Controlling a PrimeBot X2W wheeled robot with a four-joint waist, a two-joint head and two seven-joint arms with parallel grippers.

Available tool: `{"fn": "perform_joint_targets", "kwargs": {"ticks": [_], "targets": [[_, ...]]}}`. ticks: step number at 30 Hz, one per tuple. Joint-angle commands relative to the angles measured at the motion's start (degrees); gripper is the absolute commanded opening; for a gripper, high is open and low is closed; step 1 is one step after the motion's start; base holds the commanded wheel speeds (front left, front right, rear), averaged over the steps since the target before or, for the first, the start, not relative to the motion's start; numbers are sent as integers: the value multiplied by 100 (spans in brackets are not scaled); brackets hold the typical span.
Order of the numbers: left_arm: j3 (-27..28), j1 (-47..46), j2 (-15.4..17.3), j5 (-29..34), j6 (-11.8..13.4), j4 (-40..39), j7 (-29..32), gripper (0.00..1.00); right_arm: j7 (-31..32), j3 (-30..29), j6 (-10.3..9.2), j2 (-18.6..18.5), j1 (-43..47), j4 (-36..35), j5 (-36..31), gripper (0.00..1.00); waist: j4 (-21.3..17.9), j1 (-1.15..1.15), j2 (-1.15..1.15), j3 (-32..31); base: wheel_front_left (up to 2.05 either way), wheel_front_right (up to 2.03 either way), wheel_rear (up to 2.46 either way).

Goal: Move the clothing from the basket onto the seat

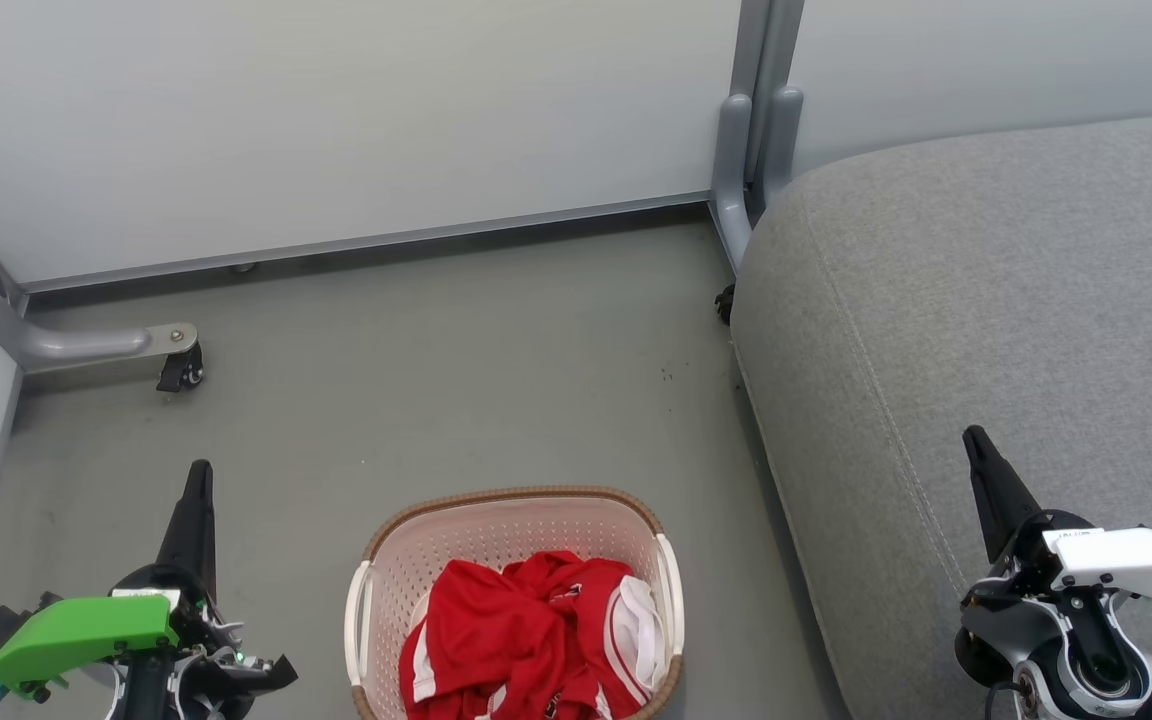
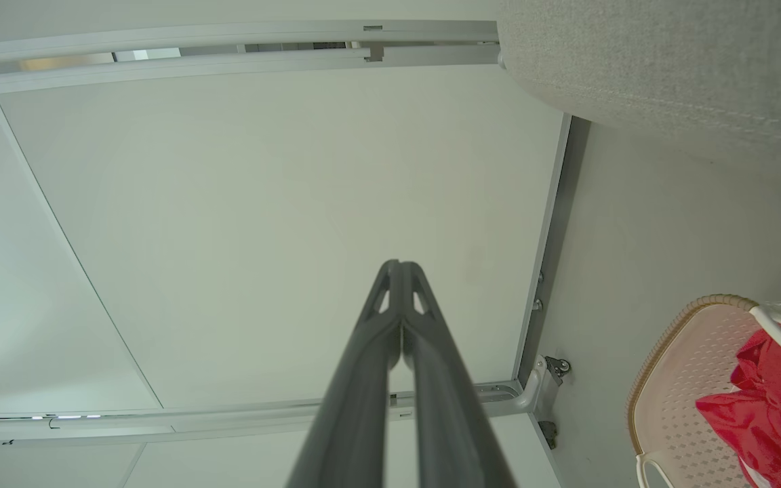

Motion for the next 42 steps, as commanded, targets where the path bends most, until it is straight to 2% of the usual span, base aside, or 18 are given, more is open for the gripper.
{"fn": "perform_joint_targets", "kwargs": {"ticks": [1,42], "targets": [[1,-78,11,29,-31,6,11,0,8,3,2,-8,-36,7,-25,0,0,0,0,0,0,0,0],[1,-79,11,29,-30,6,10,0,8,3,2,-8,-36,7,-25,0,0,0,0,0,0,0,0]]}}
